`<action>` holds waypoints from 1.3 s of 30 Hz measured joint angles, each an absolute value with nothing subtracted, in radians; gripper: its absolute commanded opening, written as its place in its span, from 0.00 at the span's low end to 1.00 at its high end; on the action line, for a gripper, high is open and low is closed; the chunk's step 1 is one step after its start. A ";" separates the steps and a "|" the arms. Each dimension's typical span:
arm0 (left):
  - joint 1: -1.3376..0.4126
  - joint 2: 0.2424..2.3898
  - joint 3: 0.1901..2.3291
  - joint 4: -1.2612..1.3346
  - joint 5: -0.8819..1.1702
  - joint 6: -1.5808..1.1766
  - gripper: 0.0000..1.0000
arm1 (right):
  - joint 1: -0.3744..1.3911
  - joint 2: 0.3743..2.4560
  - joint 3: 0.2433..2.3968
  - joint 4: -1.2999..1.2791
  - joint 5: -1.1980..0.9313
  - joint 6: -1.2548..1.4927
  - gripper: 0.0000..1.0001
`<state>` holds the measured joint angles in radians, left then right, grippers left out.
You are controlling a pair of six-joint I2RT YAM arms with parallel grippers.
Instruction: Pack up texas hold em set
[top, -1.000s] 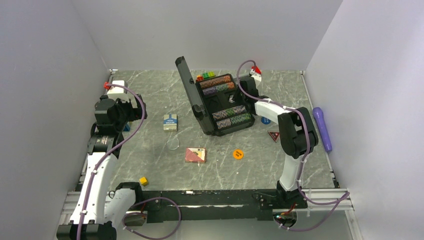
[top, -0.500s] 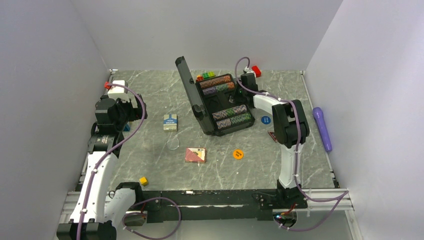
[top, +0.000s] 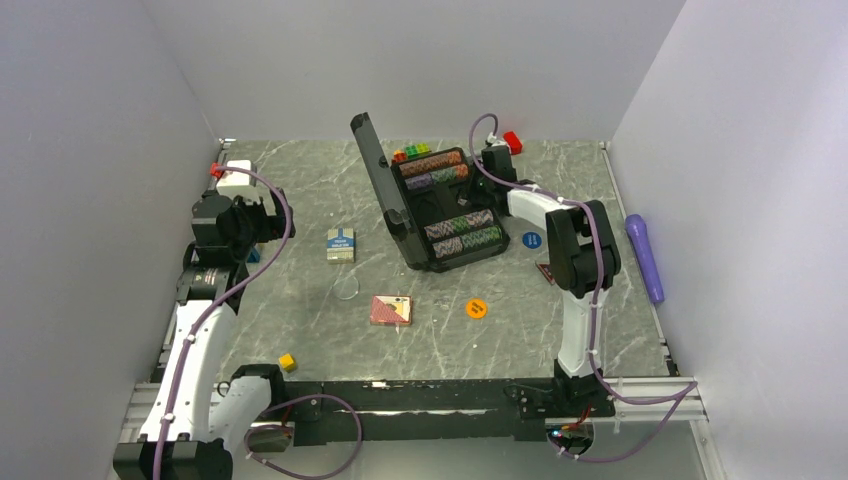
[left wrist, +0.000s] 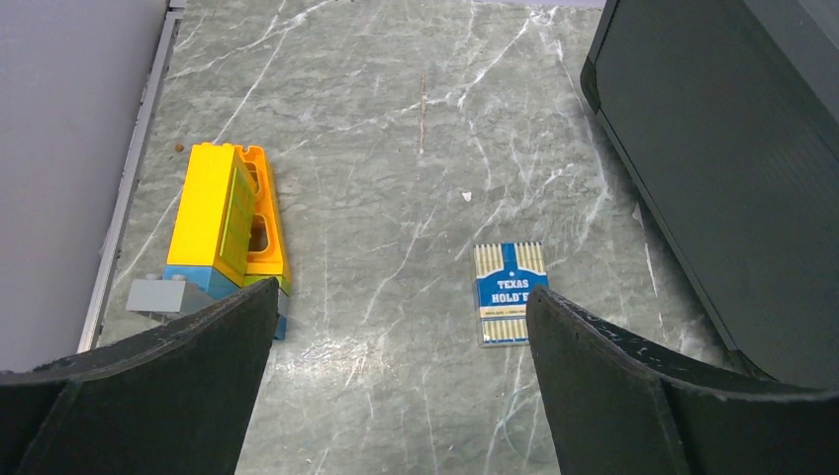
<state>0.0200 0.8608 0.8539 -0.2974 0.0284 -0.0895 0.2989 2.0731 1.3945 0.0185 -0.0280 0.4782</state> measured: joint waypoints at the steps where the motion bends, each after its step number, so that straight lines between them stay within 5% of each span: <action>1: 0.020 0.862 0.854 -0.298 0.028 -0.089 0.99 | 0.299 2.070 1.406 -0.007 -0.028 0.467 0.42; 8: 0.020 0.862 0.854 -0.297 0.029 -0.089 0.99 | 0.303 1.987 1.455 -0.105 -0.027 0.389 0.56; 15: 0.020 0.862 0.854 -0.297 0.030 -0.089 0.99 | 0.303 1.668 1.315 -0.100 -0.030 0.339 0.59; 30: 0.020 0.869 0.854 -0.297 0.034 -0.090 0.99 | 0.556 1.081 0.699 -0.225 -0.038 0.385 0.50; 39: 0.020 0.888 0.854 -0.297 0.028 -0.090 0.99 | 0.733 1.137 0.608 -0.232 0.038 0.551 0.44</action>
<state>0.0200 0.8879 0.8539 -0.2974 0.0284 -0.0898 0.7334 1.1374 0.6079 -0.2317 0.0376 0.5507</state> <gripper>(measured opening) 0.994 0.458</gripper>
